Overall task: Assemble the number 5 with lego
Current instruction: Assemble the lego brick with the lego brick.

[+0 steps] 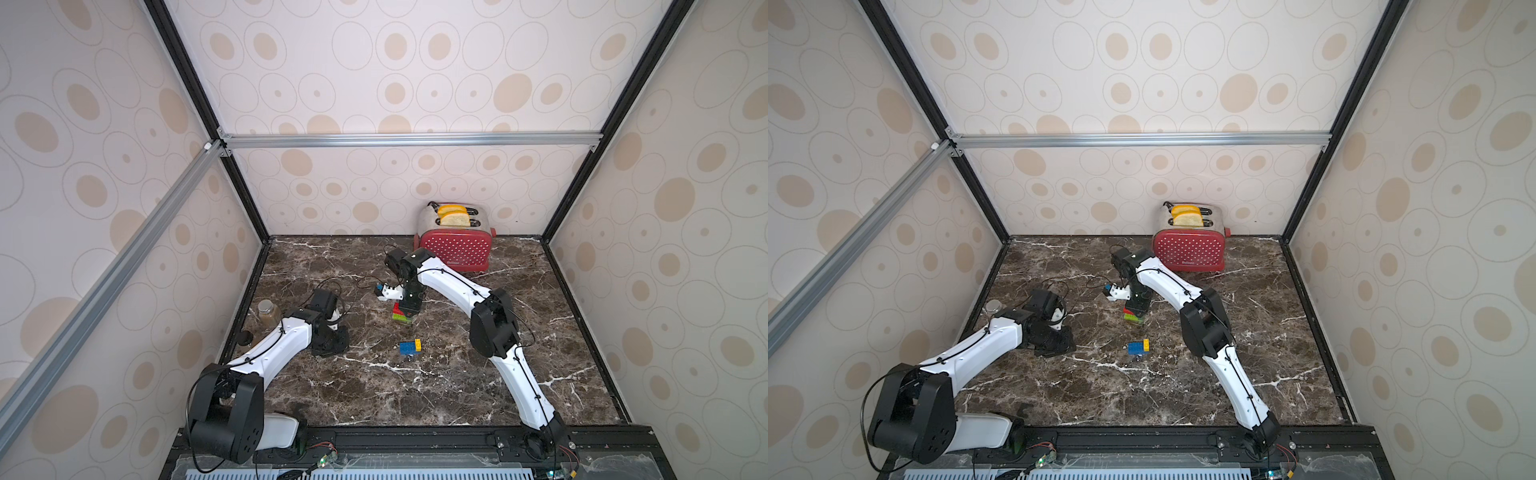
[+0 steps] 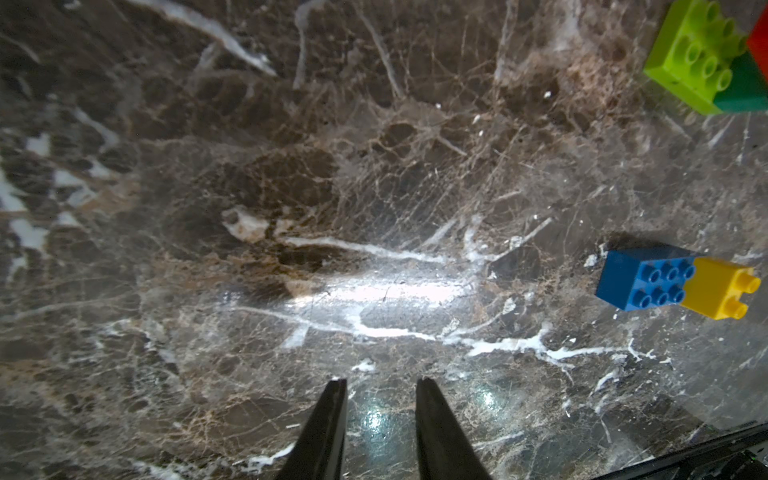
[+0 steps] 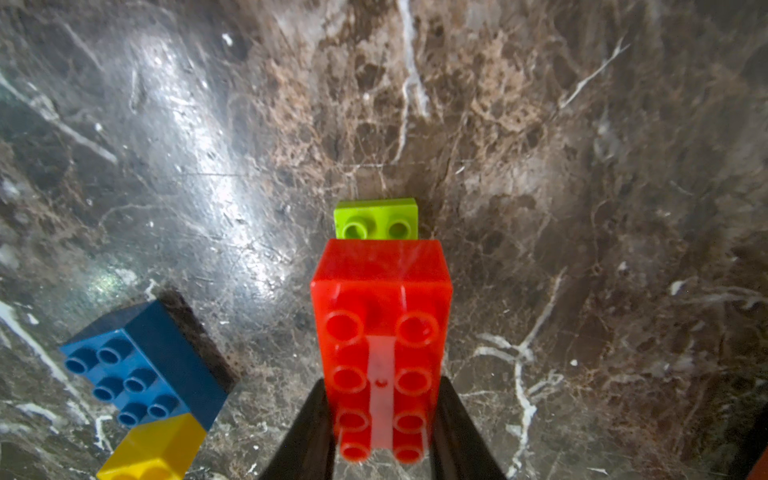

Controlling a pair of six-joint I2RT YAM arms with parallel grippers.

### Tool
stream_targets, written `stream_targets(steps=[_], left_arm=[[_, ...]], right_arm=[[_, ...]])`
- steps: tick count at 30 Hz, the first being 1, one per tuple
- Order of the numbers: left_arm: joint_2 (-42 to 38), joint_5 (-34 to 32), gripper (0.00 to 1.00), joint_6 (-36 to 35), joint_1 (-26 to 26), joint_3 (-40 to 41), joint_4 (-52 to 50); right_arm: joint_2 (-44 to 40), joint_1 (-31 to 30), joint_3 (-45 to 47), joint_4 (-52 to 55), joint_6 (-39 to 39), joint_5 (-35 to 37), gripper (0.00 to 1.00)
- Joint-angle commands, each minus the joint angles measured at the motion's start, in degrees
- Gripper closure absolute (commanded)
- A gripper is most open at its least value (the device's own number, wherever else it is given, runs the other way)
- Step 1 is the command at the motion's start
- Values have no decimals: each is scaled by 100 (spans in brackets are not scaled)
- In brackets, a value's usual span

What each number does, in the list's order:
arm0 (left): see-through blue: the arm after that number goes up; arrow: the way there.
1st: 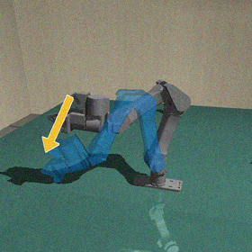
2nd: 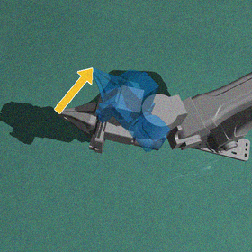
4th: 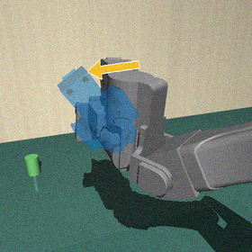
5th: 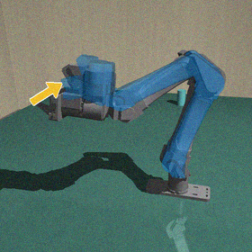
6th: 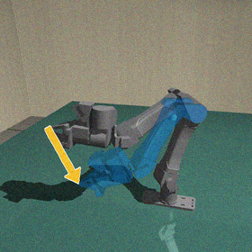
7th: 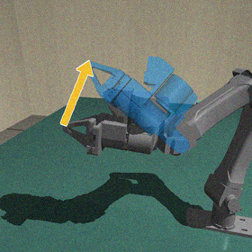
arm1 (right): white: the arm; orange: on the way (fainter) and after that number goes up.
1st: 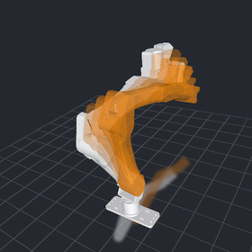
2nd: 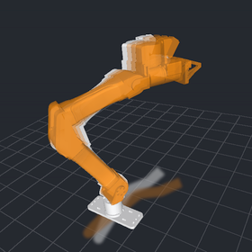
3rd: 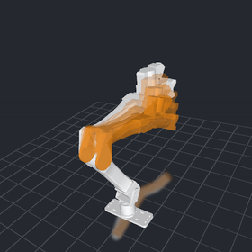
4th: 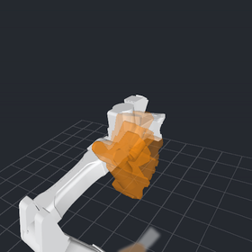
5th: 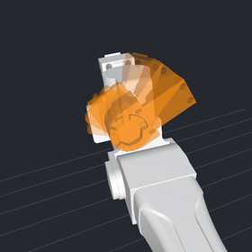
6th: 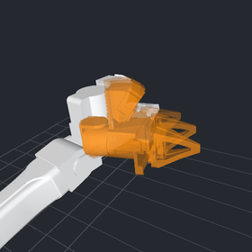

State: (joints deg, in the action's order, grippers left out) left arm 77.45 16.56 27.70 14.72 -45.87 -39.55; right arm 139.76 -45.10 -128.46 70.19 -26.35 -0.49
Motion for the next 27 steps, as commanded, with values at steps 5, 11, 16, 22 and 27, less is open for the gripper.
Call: stream_targets(steps=[5, 11, 16, 22, 27], left_arm=[[-72, -15, 69, -99, -35, -10, -98], [-82, -30, 69, -88, -31, -15, -97], [-74, -38, 69, -81, -31, -11, -86], [-63, -38, 69, -63, -32, -15, -85], [-59, -31, 69, -38, -26, -3, -57]], right_arm=[[1049, 43, 393, 148, 327, -278, 69], [1005, 77, 492, 109, 340, -355, 70], [958, 97, 562, 73, 377, -306, 71], [624, 210, 328, 76, 502, -190, 72], [281, 264, 278, -3, 498, -92, 71]])
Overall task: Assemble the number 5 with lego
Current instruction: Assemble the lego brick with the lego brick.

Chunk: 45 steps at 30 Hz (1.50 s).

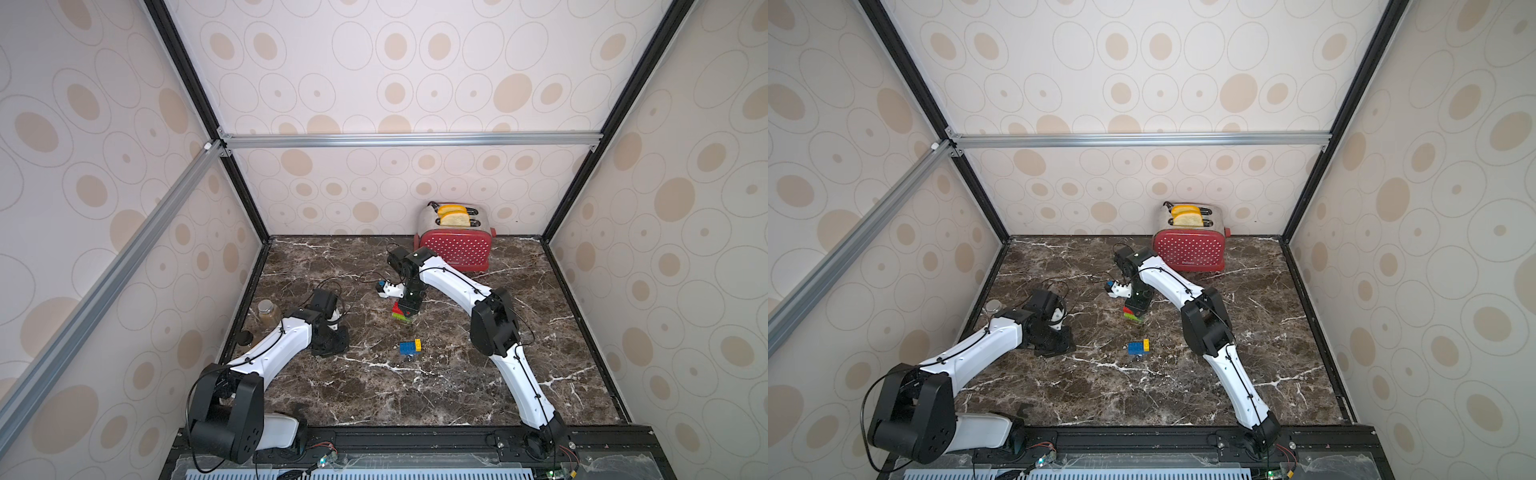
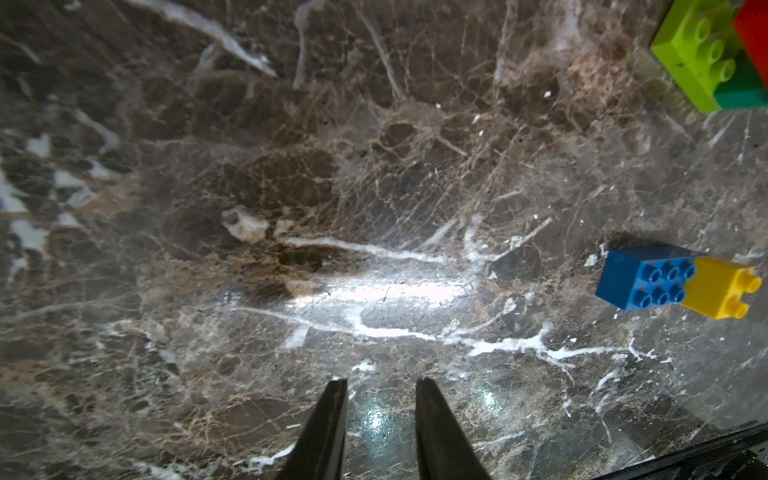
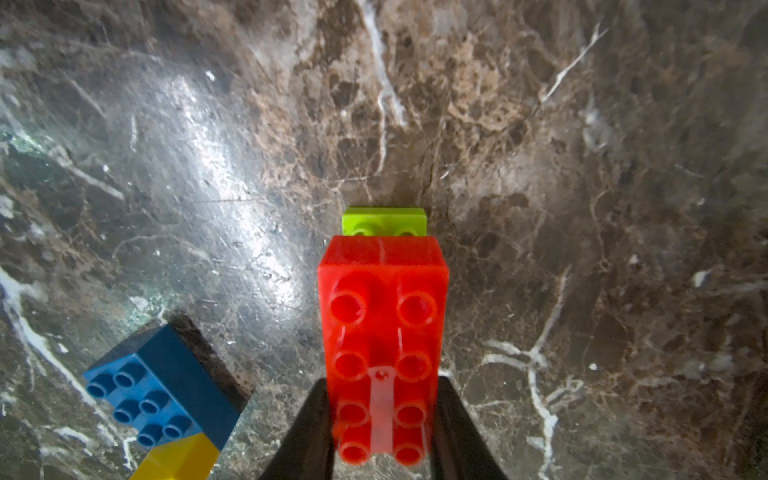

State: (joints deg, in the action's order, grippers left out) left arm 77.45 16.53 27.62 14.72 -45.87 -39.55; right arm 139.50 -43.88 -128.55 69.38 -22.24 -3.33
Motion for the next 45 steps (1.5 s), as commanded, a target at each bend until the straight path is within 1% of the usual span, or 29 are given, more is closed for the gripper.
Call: stream_targets(steps=[1, 7, 12, 22, 29, 35, 36, 41, 45], left_arm=[[-60, -35, 69, -22, -29, -5, -53], [-116, -40, 69, 5, -30, 11, -44], [-125, -47, 69, 7, -30, 15, -46], [-107, -11, 69, 33, -31, 18, 5], [-134, -27, 69, 42, -26, 33, 9], [-160, -38, 69, 43, -36, 32, -1], [-160, -52, 69, 48, -26, 33, 1], [-186, -80, 69, 34, -25, 43, -43], [-186, -98, 69, 15, -29, 36, -77]], right_arm=[[258, 144, 295, 46, 110, 193, 71], [252, 168, 401, -3, 226, 266, 71], [86, 168, 362, -43, 307, 353, 68], [-347, 164, 199, -58, 346, 538, 52], [-484, 166, 124, -132, 440, 304, 44], [-582, 169, 94, -239, 312, -165, 39], [-561, 164, 85, -266, 287, -197, 32], [-357, 166, -104, -302, 120, -337, 31], [-93, 203, -265, -337, 10, -407, 29]])
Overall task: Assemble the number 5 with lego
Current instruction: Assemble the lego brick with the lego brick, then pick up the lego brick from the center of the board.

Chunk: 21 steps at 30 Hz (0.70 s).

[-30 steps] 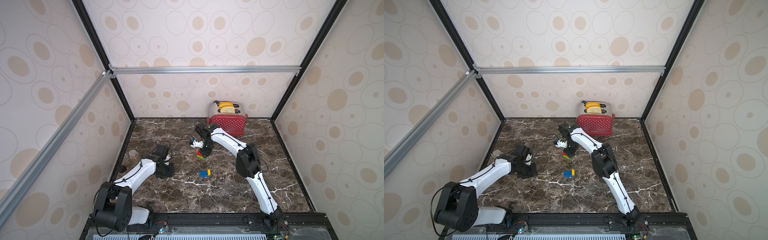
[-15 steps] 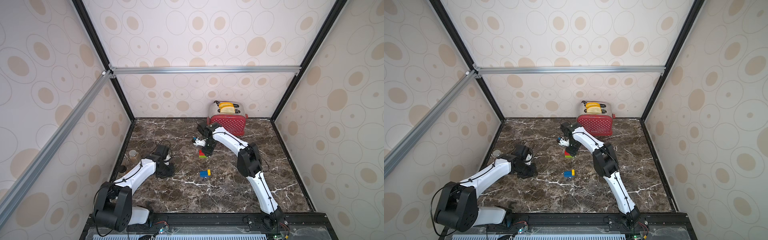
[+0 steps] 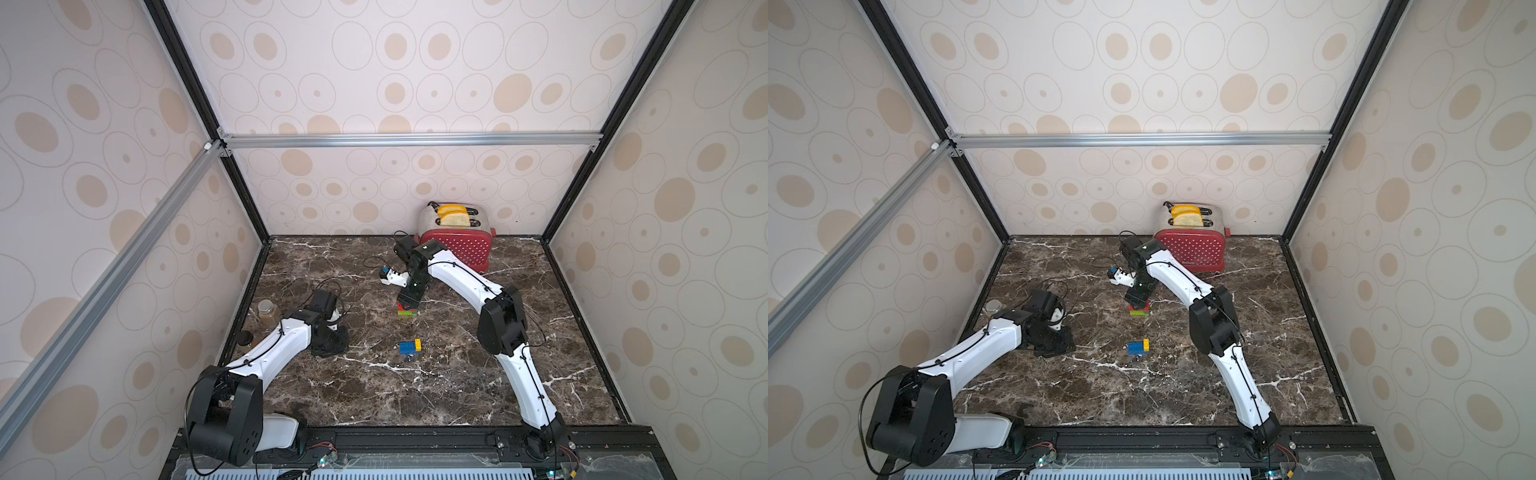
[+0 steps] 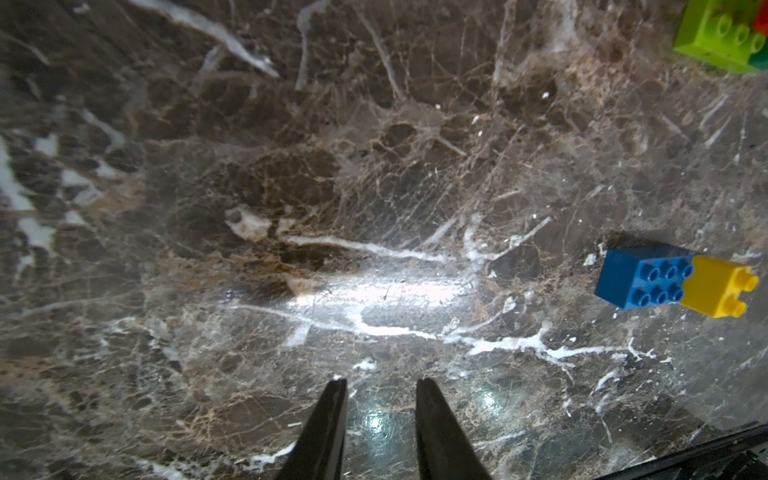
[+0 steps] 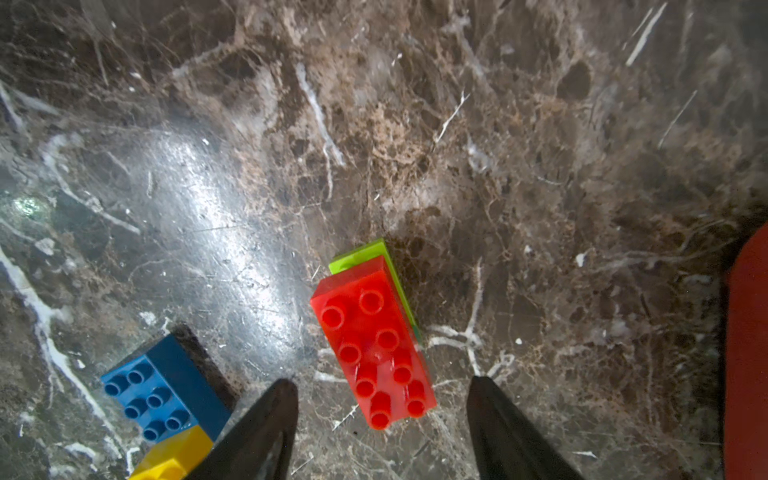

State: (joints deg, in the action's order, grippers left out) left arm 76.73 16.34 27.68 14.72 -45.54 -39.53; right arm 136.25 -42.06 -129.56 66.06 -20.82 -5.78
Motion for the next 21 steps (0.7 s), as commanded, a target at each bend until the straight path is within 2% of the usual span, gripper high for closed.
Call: stream_targets(steps=[1, 6, 13, 21], left_arm=[[-114, -87, 69, 1, -32, -7, -82], [-97, -125, 69, -33, -34, -16, -117], [-5, -128, 69, -51, -28, -50, -113], [66, -134, 69, -44, -34, -52, -86]], right_arm=[[321, 29, -307, 19, -148, -165, 29], [569, 32, -482, 44, -212, -299, 27], [637, 32, -280, 14, -260, -414, 26], [820, 37, -43, -76, -247, -240, 27]])
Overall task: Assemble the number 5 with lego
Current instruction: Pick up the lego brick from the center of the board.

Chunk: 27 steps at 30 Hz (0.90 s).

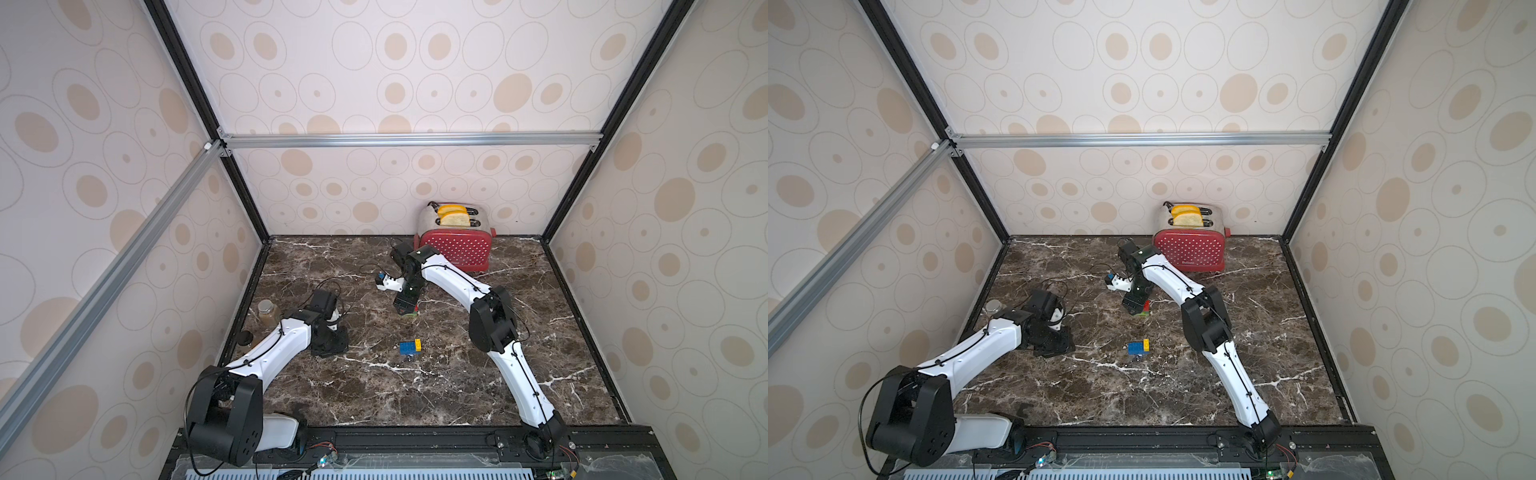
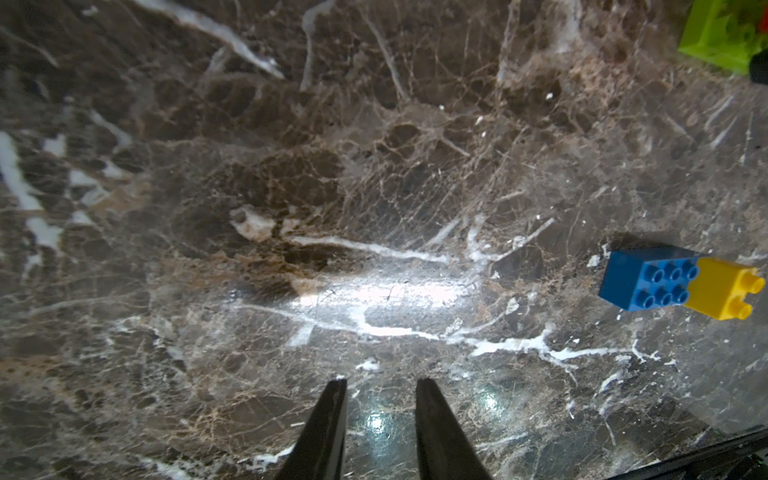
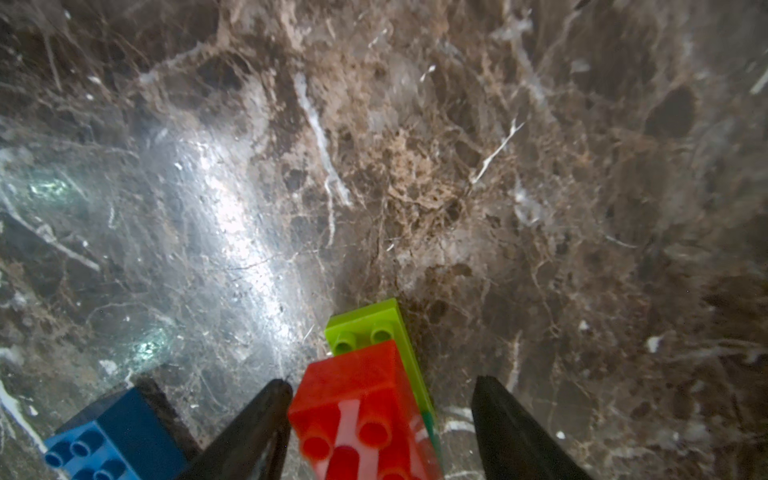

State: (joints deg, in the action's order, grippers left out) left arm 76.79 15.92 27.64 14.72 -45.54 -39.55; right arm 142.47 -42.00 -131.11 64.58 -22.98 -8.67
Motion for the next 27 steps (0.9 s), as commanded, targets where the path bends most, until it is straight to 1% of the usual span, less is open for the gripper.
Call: stream_targets(steps=[1, 5, 10, 13, 16, 21, 27], left_arm=[[65, -92, 69, -44, -32, -59, -90], [74, -104, 69, -53, -30, -65, -88], [104, -119, 69, -53, -33, -74, -87], [86, -132, 69, -40, -35, -71, -80], [81, -136, 69, -35, -31, -67, -84], [97, -132, 69, -22, -31, -60, -68], [125, -107, 69, 30, -31, -52, -12]], right_arm=[[225, 20, 117, 67, -29, 33, 27], [304, 12, 103, 57, -14, 102, 29], [372, -28, 122, 3, 12, 258, 35], [417, -52, 133, -9, 48, 290, 45], [435, -72, 145, 6, 62, 235, 59], [307, -71, 197, 26, 83, 215, 73], [-236, -7, 501, -69, 145, 301, 74]])
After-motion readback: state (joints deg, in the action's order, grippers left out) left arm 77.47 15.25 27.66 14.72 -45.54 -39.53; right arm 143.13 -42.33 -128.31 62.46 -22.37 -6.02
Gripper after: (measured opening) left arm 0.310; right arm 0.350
